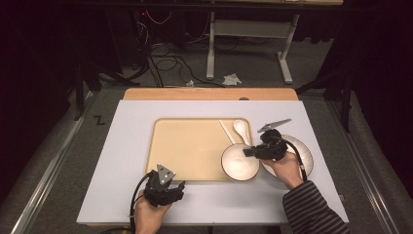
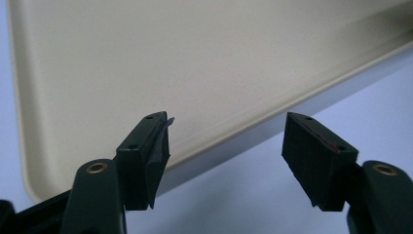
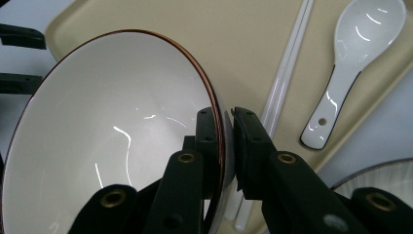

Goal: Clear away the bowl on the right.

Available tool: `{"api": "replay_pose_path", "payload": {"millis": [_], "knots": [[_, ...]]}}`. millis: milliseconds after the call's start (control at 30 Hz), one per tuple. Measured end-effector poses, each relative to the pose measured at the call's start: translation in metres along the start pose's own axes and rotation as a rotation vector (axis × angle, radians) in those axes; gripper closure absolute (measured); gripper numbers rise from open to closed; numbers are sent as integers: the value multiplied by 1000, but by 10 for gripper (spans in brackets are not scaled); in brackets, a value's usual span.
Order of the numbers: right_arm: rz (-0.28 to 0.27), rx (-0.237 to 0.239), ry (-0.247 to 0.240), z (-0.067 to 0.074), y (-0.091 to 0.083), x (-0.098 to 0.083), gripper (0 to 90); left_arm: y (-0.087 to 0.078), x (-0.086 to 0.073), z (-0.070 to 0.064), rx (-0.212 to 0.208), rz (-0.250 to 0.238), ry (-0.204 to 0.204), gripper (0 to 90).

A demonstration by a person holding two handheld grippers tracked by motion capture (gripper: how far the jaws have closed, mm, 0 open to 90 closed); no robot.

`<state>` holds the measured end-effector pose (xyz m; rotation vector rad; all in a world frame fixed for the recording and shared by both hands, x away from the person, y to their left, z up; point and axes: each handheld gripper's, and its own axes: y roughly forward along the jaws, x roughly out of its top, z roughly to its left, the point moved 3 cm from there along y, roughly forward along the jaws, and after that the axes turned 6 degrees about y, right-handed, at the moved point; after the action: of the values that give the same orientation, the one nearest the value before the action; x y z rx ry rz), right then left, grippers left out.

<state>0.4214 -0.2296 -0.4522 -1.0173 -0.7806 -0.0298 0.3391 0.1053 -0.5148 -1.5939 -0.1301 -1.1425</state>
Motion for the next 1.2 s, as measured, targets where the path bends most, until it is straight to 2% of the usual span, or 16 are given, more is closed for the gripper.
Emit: {"api": "replay_pose_path", "payload": {"millis": [467, 633, 733, 900, 1133, 1200], "knots": [[58, 87, -79, 18, 42, 29, 833, -23, -24, 9, 89, 3, -94, 342], [94, 78, -94, 17, 61, 37, 832, -27, -29, 10, 108, 8, -110, 342], [99, 82, -98, 17, 66, 40, 832, -29, -32, 12, 115, 12, -120, 341], [82, 107, -82, 17, 71, 45, 831, -30, -32, 13, 115, 2, -127, 340], [76, 85, -66, 17, 70, 46, 832, -26, -27, 13, 96, 3, -115, 341], [76, 79, -74, 19, 71, 49, 832, -22, -24, 13, 81, 3, -107, 341]]}}
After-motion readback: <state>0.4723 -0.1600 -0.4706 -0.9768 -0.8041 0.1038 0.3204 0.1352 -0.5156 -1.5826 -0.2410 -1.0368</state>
